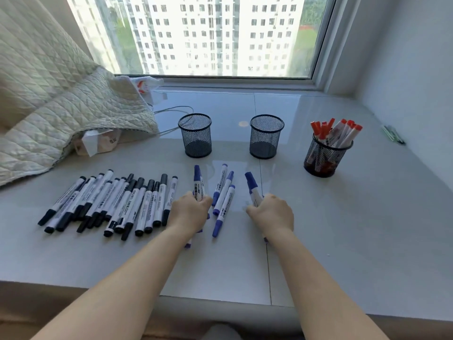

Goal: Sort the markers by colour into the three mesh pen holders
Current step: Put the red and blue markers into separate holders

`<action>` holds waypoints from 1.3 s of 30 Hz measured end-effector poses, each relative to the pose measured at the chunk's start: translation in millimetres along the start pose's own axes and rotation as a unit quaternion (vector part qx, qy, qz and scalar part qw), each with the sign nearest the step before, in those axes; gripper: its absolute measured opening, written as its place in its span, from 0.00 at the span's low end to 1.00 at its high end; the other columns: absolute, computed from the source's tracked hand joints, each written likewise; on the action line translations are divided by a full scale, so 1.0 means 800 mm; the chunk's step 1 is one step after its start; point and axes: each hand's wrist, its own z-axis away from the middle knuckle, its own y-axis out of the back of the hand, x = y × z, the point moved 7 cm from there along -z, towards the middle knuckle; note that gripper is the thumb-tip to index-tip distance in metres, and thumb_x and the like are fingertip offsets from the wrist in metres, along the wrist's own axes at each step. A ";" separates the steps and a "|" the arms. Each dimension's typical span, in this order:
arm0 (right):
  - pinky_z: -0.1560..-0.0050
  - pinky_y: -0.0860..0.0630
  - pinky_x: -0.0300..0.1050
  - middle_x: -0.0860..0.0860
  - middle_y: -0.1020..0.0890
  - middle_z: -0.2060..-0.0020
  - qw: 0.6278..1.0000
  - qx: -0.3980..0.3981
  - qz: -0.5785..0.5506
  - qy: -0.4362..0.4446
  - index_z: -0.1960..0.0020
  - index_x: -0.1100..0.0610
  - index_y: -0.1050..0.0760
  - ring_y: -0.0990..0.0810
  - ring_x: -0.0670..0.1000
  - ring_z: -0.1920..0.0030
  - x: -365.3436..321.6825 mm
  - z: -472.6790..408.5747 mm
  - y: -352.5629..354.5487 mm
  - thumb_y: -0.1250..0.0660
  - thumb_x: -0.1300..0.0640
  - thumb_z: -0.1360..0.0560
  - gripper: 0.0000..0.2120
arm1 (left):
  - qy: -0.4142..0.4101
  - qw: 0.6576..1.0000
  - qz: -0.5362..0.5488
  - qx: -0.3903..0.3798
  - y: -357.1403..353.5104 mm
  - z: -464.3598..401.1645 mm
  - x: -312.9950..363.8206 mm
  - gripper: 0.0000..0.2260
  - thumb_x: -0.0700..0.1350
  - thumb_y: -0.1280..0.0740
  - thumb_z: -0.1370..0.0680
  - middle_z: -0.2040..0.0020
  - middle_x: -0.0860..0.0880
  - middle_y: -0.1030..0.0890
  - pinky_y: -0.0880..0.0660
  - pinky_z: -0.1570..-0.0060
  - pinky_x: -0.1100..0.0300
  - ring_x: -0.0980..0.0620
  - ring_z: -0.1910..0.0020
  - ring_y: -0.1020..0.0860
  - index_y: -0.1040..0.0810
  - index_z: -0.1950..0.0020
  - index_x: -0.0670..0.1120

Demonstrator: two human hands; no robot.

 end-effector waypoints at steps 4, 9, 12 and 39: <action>0.73 0.35 0.39 0.49 0.26 0.72 0.994 -0.045 -0.099 -0.030 0.65 0.56 0.32 0.22 0.52 0.69 0.007 -0.017 0.003 0.37 0.56 0.33 0.05 | 0.000 0.988 0.156 -0.007 -0.005 -0.015 0.015 0.08 0.48 0.41 0.25 0.62 0.46 0.19 0.24 0.70 0.56 0.49 0.62 0.20 0.28 0.57 0.44; 0.76 0.28 0.40 0.54 0.24 0.70 0.958 -0.120 -0.257 -0.038 0.63 0.56 0.33 0.23 0.49 0.76 0.003 -0.043 0.011 0.38 0.64 0.31 0.06 | -0.010 0.934 0.358 -0.011 -0.008 -0.040 0.041 0.02 0.40 0.39 0.23 0.60 0.45 0.21 0.22 0.65 0.56 0.55 0.70 0.22 0.30 0.56 0.45; 0.75 0.29 0.42 0.55 0.28 0.71 0.952 -0.079 -0.297 -0.014 0.64 0.57 0.34 0.29 0.53 0.76 -0.014 -0.072 0.044 0.37 0.64 0.30 0.07 | -0.028 0.916 0.401 -0.014 -0.006 -0.054 0.063 0.03 0.39 0.39 0.22 0.64 0.46 0.24 0.25 0.66 0.56 0.52 0.68 0.27 0.29 0.55 0.46; 0.73 0.35 0.37 0.49 0.26 0.70 0.924 0.197 -0.318 0.075 0.57 0.59 0.32 0.28 0.49 0.71 -0.046 -0.216 0.112 0.36 0.58 0.27 0.06 | -0.109 0.864 0.492 -0.002 0.002 -0.141 0.222 0.10 0.49 0.33 0.24 0.73 0.52 0.27 0.28 0.71 0.61 0.58 0.77 0.27 0.30 0.62 0.47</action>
